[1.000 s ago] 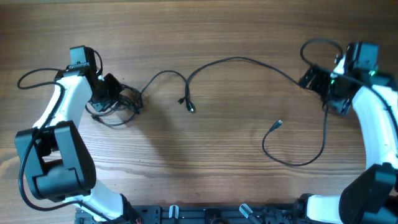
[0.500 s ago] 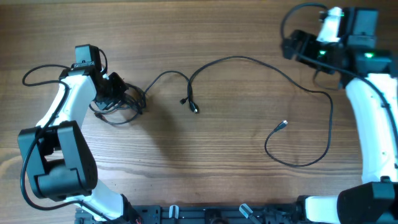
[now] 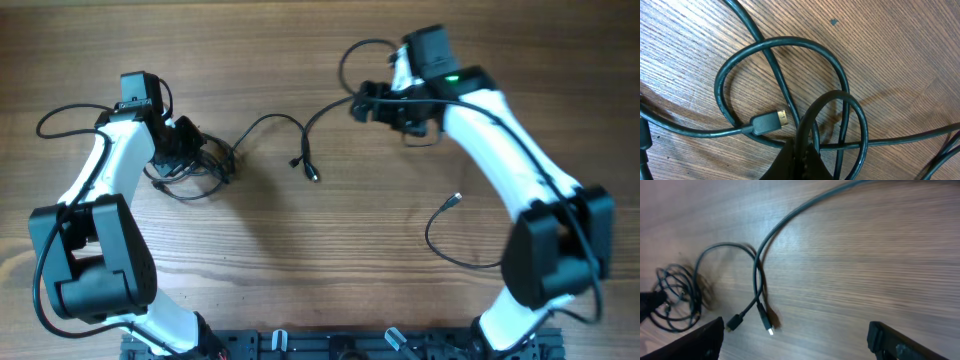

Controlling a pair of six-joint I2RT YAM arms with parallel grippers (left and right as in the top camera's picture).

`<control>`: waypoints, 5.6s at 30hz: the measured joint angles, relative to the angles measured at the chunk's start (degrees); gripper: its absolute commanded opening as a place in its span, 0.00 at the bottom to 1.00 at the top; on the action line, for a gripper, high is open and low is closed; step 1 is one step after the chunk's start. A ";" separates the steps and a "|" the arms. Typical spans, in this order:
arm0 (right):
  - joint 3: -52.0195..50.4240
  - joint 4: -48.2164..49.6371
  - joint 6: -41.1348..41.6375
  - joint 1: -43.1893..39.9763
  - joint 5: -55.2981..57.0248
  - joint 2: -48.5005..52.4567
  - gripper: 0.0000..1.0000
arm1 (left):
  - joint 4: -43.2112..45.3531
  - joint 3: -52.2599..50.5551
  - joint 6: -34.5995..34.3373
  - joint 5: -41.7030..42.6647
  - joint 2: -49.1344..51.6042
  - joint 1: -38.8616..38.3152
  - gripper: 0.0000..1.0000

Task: Untangle cables

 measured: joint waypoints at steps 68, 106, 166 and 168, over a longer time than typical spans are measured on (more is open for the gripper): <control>1.44 32.89 36.74 18.93 24.87 21.20 0.04 | 0.15 0.00 0.00 0.07 0.02 -0.04 0.08; 0.24 30.75 12.50 7.43 -15.50 -4.28 0.04 | 0.17 0.00 0.00 0.20 0.02 -0.04 0.08; 0.11 -12.79 -9.46 -5.90 22.97 1.92 0.65 | 0.15 0.00 0.00 0.46 0.11 -0.04 0.10; 0.11 -12.79 -13.97 -5.90 23.04 2.97 0.66 | 0.15 0.00 0.00 0.46 0.11 -0.04 0.10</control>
